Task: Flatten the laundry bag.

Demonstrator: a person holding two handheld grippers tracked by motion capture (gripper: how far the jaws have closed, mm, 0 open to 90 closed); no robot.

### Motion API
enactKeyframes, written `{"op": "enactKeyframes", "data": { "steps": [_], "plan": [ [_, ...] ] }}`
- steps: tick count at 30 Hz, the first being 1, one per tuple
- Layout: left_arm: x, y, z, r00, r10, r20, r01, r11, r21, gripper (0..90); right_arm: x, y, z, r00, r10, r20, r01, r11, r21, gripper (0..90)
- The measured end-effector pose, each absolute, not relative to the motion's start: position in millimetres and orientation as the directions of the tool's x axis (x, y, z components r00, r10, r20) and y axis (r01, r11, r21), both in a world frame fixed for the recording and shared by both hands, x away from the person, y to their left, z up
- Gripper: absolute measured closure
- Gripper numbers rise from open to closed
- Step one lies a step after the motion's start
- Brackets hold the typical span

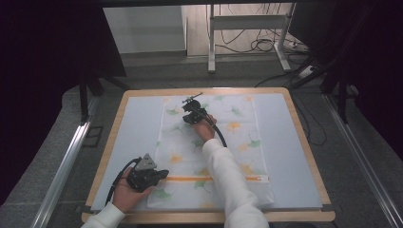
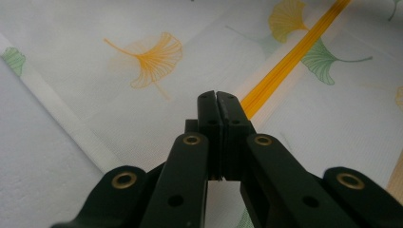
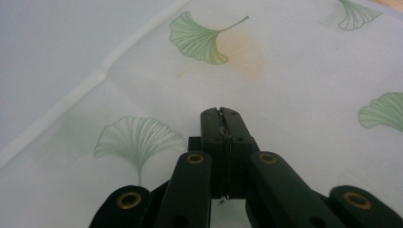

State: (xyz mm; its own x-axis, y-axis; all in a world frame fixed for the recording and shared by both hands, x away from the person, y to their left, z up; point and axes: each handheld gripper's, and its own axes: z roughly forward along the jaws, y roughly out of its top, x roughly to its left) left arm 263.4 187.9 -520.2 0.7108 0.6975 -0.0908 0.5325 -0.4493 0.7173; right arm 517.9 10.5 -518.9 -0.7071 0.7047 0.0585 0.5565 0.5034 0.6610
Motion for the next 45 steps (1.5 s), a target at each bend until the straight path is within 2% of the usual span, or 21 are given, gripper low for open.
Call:
{"op": "enactKeyframes", "data": {
  "steps": [8, 22, 37, 45],
  "plan": [
    [266.0, 183.6, -518.9, 0.707, 0.703, -0.076, 0.525, -0.450, 0.722, 89.0, 474.8, -13.5, -502.6, -0.763, 0.646, 0.029, 0.495, 0.553, 0.670, 88.6],
    [269.6, 193.8, -520.6, 0.666, 0.739, -0.097, 0.541, -0.390, 0.745, 87.1, 392.6, -109.8, -477.2, -0.805, 0.587, 0.083, 0.465, 0.539, 0.702, 88.6],
    [270.9, 198.4, -521.5, 0.663, 0.742, -0.099, 0.536, -0.377, 0.755, 87.1, 332.0, -203.9, -488.5, -0.766, 0.634, 0.102, 0.499, 0.487, 0.717, 88.3],
    [268.1, 202.1, -519.5, 0.636, 0.768, -0.077, 0.524, -0.357, 0.773, 79.5, 324.0, -228.6, -493.3, -0.742, 0.660, 0.118, 0.528, 0.467, 0.709, 85.9]
  ]
}}
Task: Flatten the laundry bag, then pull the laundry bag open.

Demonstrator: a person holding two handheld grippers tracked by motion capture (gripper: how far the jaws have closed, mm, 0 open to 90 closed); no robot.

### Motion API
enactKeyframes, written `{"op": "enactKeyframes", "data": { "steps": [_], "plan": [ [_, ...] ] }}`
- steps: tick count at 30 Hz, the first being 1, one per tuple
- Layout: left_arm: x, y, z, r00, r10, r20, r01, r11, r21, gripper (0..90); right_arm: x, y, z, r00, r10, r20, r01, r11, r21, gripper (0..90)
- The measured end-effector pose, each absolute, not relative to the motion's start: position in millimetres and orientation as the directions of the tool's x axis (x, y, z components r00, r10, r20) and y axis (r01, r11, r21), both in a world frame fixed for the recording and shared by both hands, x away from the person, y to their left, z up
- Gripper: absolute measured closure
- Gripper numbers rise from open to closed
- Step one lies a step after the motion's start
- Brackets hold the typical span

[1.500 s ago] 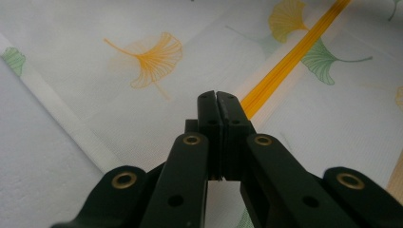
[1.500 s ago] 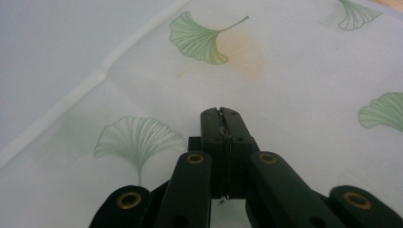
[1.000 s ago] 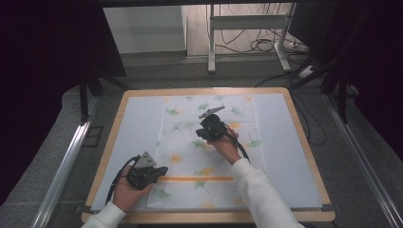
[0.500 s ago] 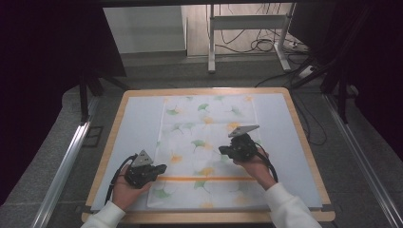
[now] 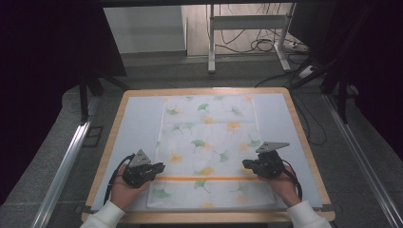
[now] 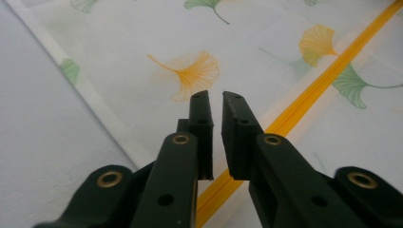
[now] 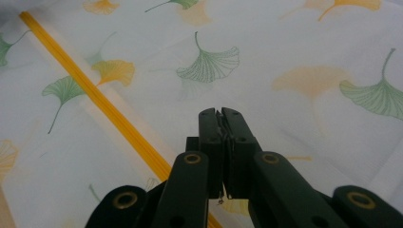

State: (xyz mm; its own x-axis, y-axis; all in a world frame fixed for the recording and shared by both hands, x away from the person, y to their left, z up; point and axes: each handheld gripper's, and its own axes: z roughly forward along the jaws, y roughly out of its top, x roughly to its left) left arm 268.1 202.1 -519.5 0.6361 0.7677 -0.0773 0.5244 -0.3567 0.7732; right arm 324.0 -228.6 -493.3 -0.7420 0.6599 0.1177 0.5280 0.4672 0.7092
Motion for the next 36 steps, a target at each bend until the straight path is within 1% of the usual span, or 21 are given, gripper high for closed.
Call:
{"op": "enactKeyframes", "data": {
  "steps": [3, 5, 6, 7, 8, 9, 10, 13, 14, 15, 17, 19, 22, 23, 25, 26, 32, 35, 36],
  "plan": [
    [268.0, 203.3, -519.1, 0.614, 0.786, -0.071, 0.528, -0.342, 0.778, 72.1, 321.5, -236.3, -490.3, -0.737, 0.664, 0.126, 0.531, 0.454, 0.715, 84.0],
    [269.1, 203.9, -519.6, 0.599, 0.797, -0.075, 0.536, -0.331, 0.777, 65.1, 320.6, -239.7, -490.1, -0.733, 0.668, 0.129, 0.534, 0.449, 0.716, 82.9],
    [270.2, 203.5, -519.8, 0.606, 0.789, -0.099, 0.560, -0.335, 0.758, 63.5, 318.2, -246.3, -490.6, -0.723, 0.678, 0.130, 0.542, 0.441, 0.715, 77.6],
    [269.3, 202.3, -519.5, 0.616, 0.783, -0.092, 0.553, -0.346, 0.758, 62.5, 316.8, -249.8, -491.4, -0.719, 0.684, 0.123, 0.542, 0.442, 0.715, 73.4],
    [269.3, 202.3, -519.5, 0.616, 0.783, -0.092, 0.553, -0.346, 0.758, 60.3, 316.8, -249.8, -491.4, -0.719, 0.684, 0.123, 0.542, 0.442, 0.715, 73.4],
    [268.1, 199.6, -518.7, 0.621, 0.780, -0.077, 0.542, -0.357, 0.761, 60.3, 314.9, -252.8, -492.2, -0.712, 0.692, 0.114, 0.544, 0.442, 0.713, 70.0],
    [268.3, 196.6, -517.9, 0.634, 0.768, -0.085, 0.541, -0.362, 0.759, 53.0, 311.4, -258.7, -494.2, -0.702, 0.706, 0.093, 0.542, 0.445, 0.713, 63.6],
    [269.8, 191.8, -518.5, 0.640, 0.764, -0.086, 0.544, -0.371, 0.752, 45.0, 307.3, -267.6, -496.5, -0.678, 0.730, 0.091, 0.552, 0.423, 0.719, 52.8],
    [269.8, 191.8, -518.5, 0.640, 0.764, -0.086, 0.544, -0.371, 0.752, 42.7, 307.3, -267.6, -496.5, -0.678, 0.730, 0.091, 0.552, 0.423, 0.719, 52.8],
    [270.3, 190.2, -518.4, 0.640, 0.763, -0.089, 0.545, -0.369, 0.753, 41.2, 303.0, -272.8, -495.2, -0.659, 0.747, 0.087, 0.555, 0.405, 0.727, 46.4],
    [269.8, 190.1, -516.5, 0.635, 0.767, -0.090, 0.540, -0.358, 0.761, 40.3, 299.2, -276.9, -494.2, -0.652, 0.754, 0.082, 0.550, 0.395, 0.736, 43.7],
    [268.9, 189.7, -513.0, 0.629, 0.775, -0.064, 0.526, -0.363, 0.769, 40.5, 294.4, -281.9, -494.2, -0.655, 0.751, 0.079, 0.541, 0.393, 0.743, 44.7],
    [268.8, 189.0, -509.7, 0.627, 0.776, -0.067, 0.520, -0.353, 0.778, 40.1, 290.7, -286.4, -495.5, -0.655, 0.752, 0.076, 0.537, 0.393, 0.746, 44.0],
    [269.0, 186.7, -507.0, 0.629, 0.775, -0.068, 0.516, -0.350, 0.782, 38.8, 287.2, -288.8, -496.4, -0.635, 0.767, 0.092, 0.547, 0.362, 0.755, 40.6],
    [270.3, 182.9, -504.9, 0.636, 0.768, -0.072, 0.514, -0.352, 0.782, 37.1, 284.3, -287.6, -496.3, -0.621, 0.778, 0.094, 0.552, 0.349, 0.757, 35.0],
    [270.8, 180.6, -504.0, 0.638, 0.767, -0.073, 0.512, -0.352, 0.784, 36.4, 283.0, -286.2, -495.9, -0.616, 0.783, 0.087, 0.551, 0.350, 0.758, 33.9],
    [270.3, 170.7, -500.7, 0.660, 0.748, -0.073, 0.499, -0.364, 0.786, 36.0, 276.5, -287.0, -495.3, -0.609, 0.789, 0.076, 0.547, 0.349, 0.760, 32.8],
    [268.8, 168.1, -500.0, 0.675, 0.733, -0.081, 0.496, -0.369, 0.786, 36.0, 274.1, -289.1, -497.5, -0.605, 0.792, 0.074, 0.559, 0.357, 0.748, 34.5],
    [268.2, 166.3, -499.6, 0.682, 0.727, -0.083, 0.493, -0.372, 0.786, 36.0, 272.6, -288.8, -497.9, -0.606, 0.792, 0.074, 0.561, 0.359, 0.746, 36.3]
  ]
}}
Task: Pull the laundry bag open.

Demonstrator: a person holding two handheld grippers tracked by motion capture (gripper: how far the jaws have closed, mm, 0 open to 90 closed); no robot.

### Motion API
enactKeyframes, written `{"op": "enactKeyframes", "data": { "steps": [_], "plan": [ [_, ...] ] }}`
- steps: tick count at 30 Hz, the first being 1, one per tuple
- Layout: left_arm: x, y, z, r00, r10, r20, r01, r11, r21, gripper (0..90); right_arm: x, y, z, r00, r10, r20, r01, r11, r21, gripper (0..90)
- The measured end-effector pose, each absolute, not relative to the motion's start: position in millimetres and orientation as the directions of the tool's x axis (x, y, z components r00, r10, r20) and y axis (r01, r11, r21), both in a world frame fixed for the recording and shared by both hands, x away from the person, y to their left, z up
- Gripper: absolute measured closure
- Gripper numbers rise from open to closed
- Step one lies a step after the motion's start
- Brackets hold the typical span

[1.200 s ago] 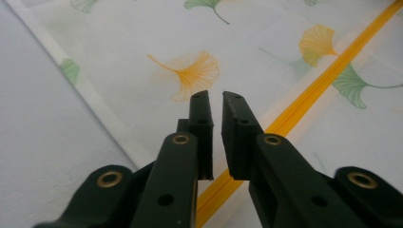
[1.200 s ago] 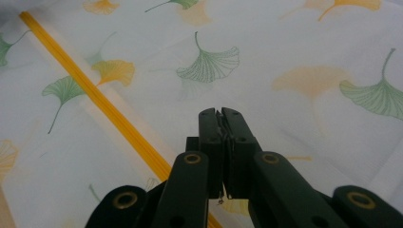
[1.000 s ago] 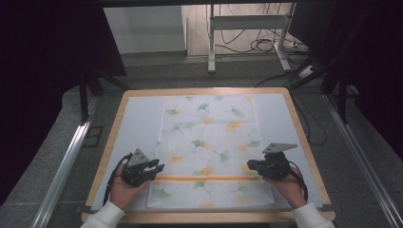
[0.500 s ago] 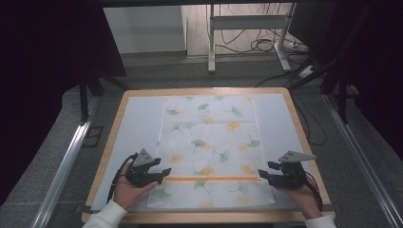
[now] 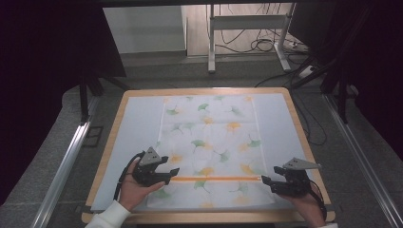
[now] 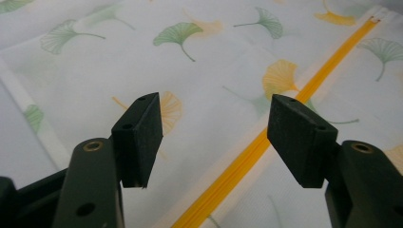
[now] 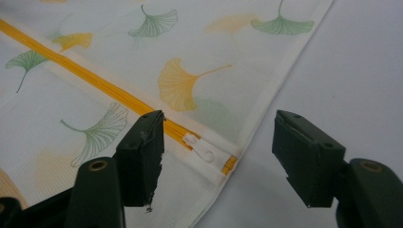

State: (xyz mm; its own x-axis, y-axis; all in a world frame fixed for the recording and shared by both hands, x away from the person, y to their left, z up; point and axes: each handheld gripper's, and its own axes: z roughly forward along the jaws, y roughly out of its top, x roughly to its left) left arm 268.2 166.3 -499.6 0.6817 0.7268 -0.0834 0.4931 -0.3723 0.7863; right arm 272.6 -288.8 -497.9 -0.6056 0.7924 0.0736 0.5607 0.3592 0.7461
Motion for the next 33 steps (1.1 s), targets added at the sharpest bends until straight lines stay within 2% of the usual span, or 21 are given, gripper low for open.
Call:
{"op": "enactKeyframes", "data": {
  "steps": [9, 21, 25, 33],
  "plan": [
    [273.6, 152.4, -496.3, 0.702, 0.708, -0.082, 0.480, -0.385, 0.788, 35.3, 262.9, -287.3, -500.0, -0.629, 0.774, 0.073, 0.573, 0.398, 0.716, 54.6],
    [278.1, 124.6, -490.6, 0.742, 0.664, -0.088, 0.462, -0.412, 0.786, 35.3, 255.9, -287.2, -499.3, -0.639, 0.765, 0.081, 0.575, 0.405, 0.711, 83.9],
    [282.6, 107.4, -489.1, 0.764, 0.638, -0.099, 0.457, -0.426, 0.781, 35.3, 249.3, -285.7, -502.0, -0.646, 0.758, 0.097, 0.583, 0.407, 0.703, 88.4],
    [289.7, 70.7, -486.9, 0.812, 0.578, -0.080, 0.413, -0.474, 0.778, 35.0, 244.0, -283.4, -505.1, -0.666, 0.740, 0.093, 0.578, 0.433, 0.692, 88.8]
  ]
}}
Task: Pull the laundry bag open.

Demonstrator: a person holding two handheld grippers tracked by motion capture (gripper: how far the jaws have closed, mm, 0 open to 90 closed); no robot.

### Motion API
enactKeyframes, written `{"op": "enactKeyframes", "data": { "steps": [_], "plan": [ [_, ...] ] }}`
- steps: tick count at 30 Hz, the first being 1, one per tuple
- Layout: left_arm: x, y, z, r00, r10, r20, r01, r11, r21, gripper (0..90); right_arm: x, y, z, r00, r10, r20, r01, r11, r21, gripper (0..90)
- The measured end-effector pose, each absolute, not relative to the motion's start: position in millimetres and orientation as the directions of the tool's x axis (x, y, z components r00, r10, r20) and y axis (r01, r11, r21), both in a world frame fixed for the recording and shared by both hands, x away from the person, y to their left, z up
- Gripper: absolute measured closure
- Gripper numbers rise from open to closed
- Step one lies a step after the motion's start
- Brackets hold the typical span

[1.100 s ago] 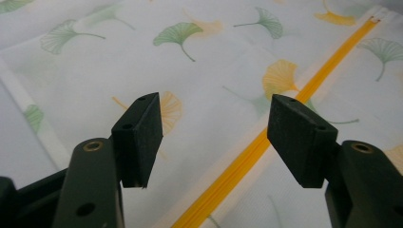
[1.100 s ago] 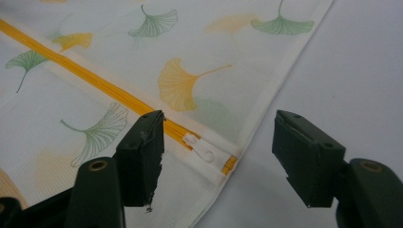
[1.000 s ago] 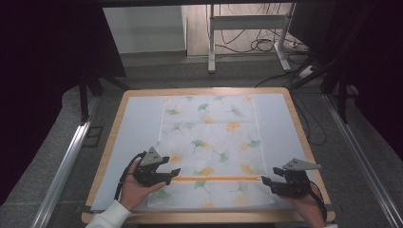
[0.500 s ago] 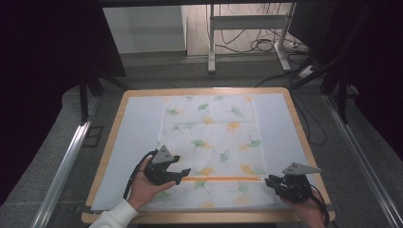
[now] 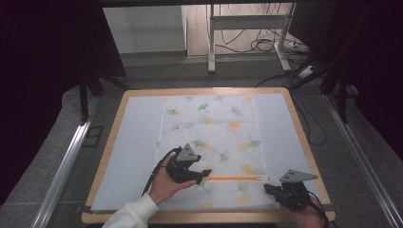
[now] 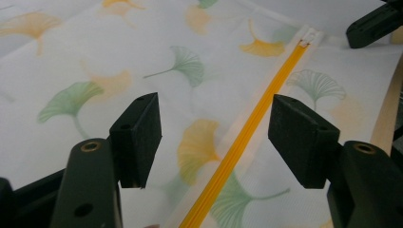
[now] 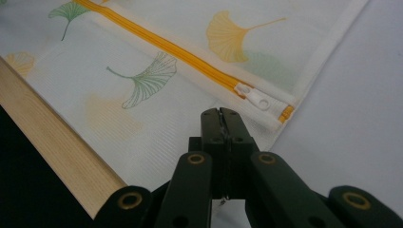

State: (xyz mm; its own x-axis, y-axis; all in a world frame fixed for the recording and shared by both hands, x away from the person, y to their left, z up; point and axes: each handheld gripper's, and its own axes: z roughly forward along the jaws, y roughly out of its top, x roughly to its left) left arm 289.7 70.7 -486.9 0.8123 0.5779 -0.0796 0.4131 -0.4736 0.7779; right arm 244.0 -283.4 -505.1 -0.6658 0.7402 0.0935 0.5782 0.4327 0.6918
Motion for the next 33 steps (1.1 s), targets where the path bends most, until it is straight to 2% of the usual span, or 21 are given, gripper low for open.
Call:
{"op": "enactKeyframes", "data": {
  "steps": [15, 21, 33],
  "plan": [
    [297.5, 43.2, -484.6, 0.838, 0.538, -0.085, 0.400, -0.501, 0.767, 35.2, 247.4, -277.4, -510.4, -0.691, 0.716, 0.100, 0.578, 0.465, 0.670, 88.8],
    [303.1, 20.4, -485.2, 0.851, 0.513, -0.113, 0.403, -0.500, 0.767, 35.2, 247.8, -274.4, -513.3, -0.707, 0.701, 0.094, 0.574, 0.491, 0.655, 88.8],
    [310.9, -18.6, -487.8, 0.877, 0.471, -0.092, 0.367, -0.536, 0.760, 35.5, 246.6, -275.0, -513.2, -0.705, 0.703, 0.095, 0.578, 0.492, 0.651, 88.8]
  ]
}}
